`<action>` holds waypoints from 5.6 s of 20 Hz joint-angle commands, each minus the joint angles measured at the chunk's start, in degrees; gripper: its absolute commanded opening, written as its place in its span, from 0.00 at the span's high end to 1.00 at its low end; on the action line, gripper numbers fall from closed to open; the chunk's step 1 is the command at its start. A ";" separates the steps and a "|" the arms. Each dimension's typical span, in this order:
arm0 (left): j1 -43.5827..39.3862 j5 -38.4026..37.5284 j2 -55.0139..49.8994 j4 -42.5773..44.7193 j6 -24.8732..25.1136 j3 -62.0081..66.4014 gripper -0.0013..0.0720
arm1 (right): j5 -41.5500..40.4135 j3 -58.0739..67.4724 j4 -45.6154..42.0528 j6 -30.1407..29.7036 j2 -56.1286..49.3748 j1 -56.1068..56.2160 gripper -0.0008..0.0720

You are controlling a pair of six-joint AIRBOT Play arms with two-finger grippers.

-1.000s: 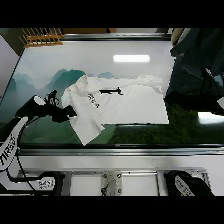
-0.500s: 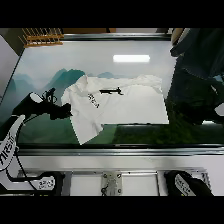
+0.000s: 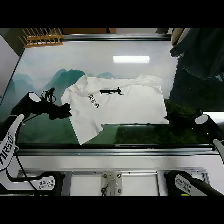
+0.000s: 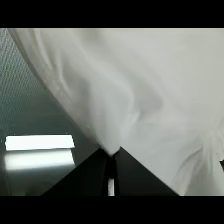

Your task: Fold the clothes and pants, and hang the long-sleeved shirts on hangers.

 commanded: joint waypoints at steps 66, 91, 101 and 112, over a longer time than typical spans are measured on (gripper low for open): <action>-0.11 -2.05 -17.40 -2.80 -3.54 41.07 0.97 | 18.78 48.48 -17.99 -18.25 -20.94 10.54 0.98; 1.14 -2.29 14.38 2.10 0.90 -0.94 0.32 | 35.19 3.02 -20.00 -4.90 19.41 0.72 0.26; -5.35 1.22 21.22 1.16 0.92 -11.43 0.32 | 8.48 -20.20 0.26 -0.09 25.07 -3.67 0.29; -4.85 1.03 21.22 2.34 0.87 -11.41 0.32 | -1.14 -20.15 1.73 -5.53 22.56 3.80 0.98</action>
